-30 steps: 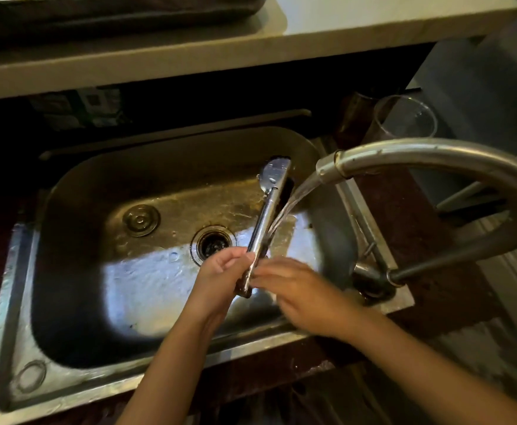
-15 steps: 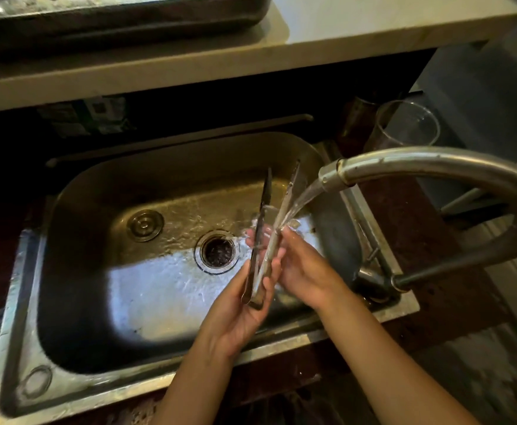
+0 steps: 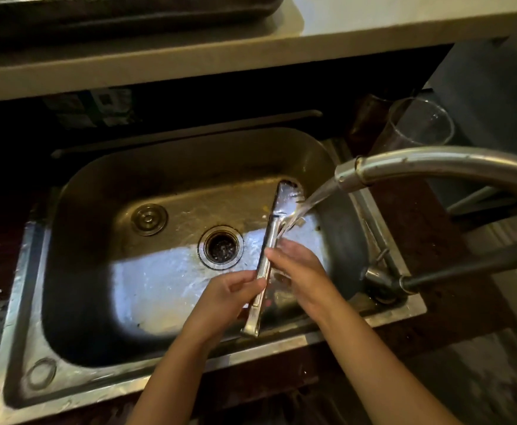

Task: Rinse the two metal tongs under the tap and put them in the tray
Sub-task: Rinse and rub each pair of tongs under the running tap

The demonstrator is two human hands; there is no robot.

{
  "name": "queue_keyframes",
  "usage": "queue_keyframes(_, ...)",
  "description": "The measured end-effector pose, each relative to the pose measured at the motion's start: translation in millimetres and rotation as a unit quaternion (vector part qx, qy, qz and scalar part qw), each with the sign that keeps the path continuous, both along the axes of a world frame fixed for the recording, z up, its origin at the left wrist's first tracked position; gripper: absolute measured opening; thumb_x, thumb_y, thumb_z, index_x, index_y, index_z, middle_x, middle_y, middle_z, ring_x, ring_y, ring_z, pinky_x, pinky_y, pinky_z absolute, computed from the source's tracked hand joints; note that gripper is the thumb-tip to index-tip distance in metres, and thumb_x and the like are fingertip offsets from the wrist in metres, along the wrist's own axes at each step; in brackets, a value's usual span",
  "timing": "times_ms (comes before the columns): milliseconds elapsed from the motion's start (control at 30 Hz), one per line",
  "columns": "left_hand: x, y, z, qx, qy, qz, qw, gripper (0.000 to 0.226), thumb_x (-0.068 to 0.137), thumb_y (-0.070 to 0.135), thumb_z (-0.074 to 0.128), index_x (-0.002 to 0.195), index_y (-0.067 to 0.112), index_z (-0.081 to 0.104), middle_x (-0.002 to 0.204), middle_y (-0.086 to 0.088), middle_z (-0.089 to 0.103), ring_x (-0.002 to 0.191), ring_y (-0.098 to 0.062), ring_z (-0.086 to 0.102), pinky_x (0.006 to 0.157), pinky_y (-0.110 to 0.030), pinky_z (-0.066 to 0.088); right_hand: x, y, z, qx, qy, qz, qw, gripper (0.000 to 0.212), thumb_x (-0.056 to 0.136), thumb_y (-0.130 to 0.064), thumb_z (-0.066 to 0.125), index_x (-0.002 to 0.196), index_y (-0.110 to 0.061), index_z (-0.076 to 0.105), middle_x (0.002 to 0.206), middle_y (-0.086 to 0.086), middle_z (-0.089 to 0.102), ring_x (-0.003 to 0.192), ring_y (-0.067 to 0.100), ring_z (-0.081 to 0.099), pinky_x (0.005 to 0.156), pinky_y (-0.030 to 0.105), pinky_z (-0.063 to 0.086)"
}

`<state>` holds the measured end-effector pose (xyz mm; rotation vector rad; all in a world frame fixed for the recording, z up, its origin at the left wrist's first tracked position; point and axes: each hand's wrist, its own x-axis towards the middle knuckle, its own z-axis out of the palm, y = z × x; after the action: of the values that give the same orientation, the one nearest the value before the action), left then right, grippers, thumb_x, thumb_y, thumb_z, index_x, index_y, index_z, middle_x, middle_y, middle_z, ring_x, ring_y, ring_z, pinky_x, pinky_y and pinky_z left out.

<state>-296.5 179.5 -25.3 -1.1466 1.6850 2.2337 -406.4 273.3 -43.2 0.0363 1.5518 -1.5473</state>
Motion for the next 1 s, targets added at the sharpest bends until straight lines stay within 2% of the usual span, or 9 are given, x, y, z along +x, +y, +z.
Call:
queue_keyframes(67,8,0,-1,0.002,-0.008,-0.012,1.0,0.013,0.083,0.015,0.063,0.078,0.019,0.075,0.077,-0.005,0.075,0.07,-0.02,0.071,0.064,-0.027,0.057,-16,1,-1,0.02,0.0,-0.039,0.999,0.085,0.064,-0.027,0.079,0.136,-0.028,0.032,0.113,0.003,0.064,0.103,0.023,0.061,0.098,0.048,0.045)
queue_keyframes(167,18,0,-1,-0.001,-0.003,-0.024,1.0,0.013,0.082,0.013,0.063,0.079,0.016,0.075,0.077,-0.006,0.075,0.067,-0.018,0.072,0.059,-0.022,0.057,-41,-2,1,0.096,0.113,-0.011,0.989,0.109,0.062,-0.034,0.082,0.144,-0.038,0.01,0.143,0.015,0.041,0.122,0.032,0.05,0.1,0.05,0.046)
queue_keyframes(300,22,-3,2,0.0,0.001,-0.02,1.0,0.013,0.083,0.01,0.062,0.078,0.01,0.074,0.078,-0.009,0.076,0.069,-0.023,0.073,0.057,-0.023,0.056,-53,-14,-3,0.118,0.19,0.051,0.973,0.079,0.065,-0.038,0.08,0.131,-0.014,0.043,0.122,0.01,0.058,0.102,0.023,0.061,0.061,0.023,0.051)
queue_keyframes(400,23,-6,4,-0.01,-0.007,-0.029,1.0,0.015,0.084,0.008,0.061,0.078,0.013,0.074,0.075,-0.005,0.076,0.068,-0.023,0.073,0.059,-0.023,0.058,-67,-21,-2,0.119,0.242,-0.009,0.963,0.02,0.081,-0.028,0.068,0.081,-0.01,0.061,0.069,0.006,0.057,0.06,0.019,0.051,0.043,0.025,0.04)
queue_keyframes(533,24,-6,6,-0.021,-0.021,-0.029,0.999,0.02,0.084,0.01,0.061,0.073,0.02,0.075,0.08,-0.006,0.077,0.069,-0.023,0.073,0.062,-0.027,0.057,-76,-17,1,0.172,0.276,-0.011,0.945,0.038,0.094,-0.037,0.047,0.061,-0.018,0.052,0.058,0.0,0.051,0.055,0.018,0.052,0.049,0.026,0.043)
queue_keyframes(600,25,-6,5,-0.029,-0.025,-0.026,0.999,0.022,0.084,0.008,0.061,0.072,0.018,0.075,0.077,-0.009,0.076,0.068,-0.022,0.073,0.063,-0.029,0.056,-71,-14,2,0.176,0.276,0.067,0.943,0.031,0.086,-0.051,0.051,0.071,-0.025,0.057,0.073,0.001,0.06,0.06,0.012,0.058,0.046,0.016,0.047)
queue_keyframes(667,26,-7,4,-0.032,-0.026,-0.029,0.999,0.018,0.084,0.007,0.06,0.076,0.014,0.074,0.075,-0.01,0.073,0.067,-0.021,0.073,0.061,-0.026,0.056,-63,-12,2,0.189,0.29,0.154,0.925,0.047,0.065,-0.062,0.066,0.096,-0.028,0.057,0.096,0.001,0.062,0.082,0.014,0.06,0.067,0.022,0.054)
queue_keyframes(833,28,-3,3,-0.004,-0.014,-0.037,0.999,0.015,0.083,0.003,0.061,0.08,0.011,0.073,0.065,-0.003,0.07,0.061,-0.019,0.071,0.055,-0.023,0.056,-68,-23,0,0.162,0.306,0.014,0.938,0.029,0.086,-0.028,0.06,0.071,-0.005,0.05,0.06,0.008,0.047,0.055,0.018,0.048,0.052,0.033,0.043)
queue_keyframes(1000,24,0,-4,-0.109,-0.003,-0.019,0.994,0.034,0.082,0.008,0.064,0.074,0.04,0.073,0.063,0.006,0.072,0.067,-0.014,0.07,0.067,-0.029,0.056,-61,-23,4,0.124,0.221,-0.049,0.966,0.033,0.094,-0.042,0.041,0.084,-0.016,0.059,0.082,0.007,0.062,0.08,0.021,0.061,0.072,0.038,0.055)
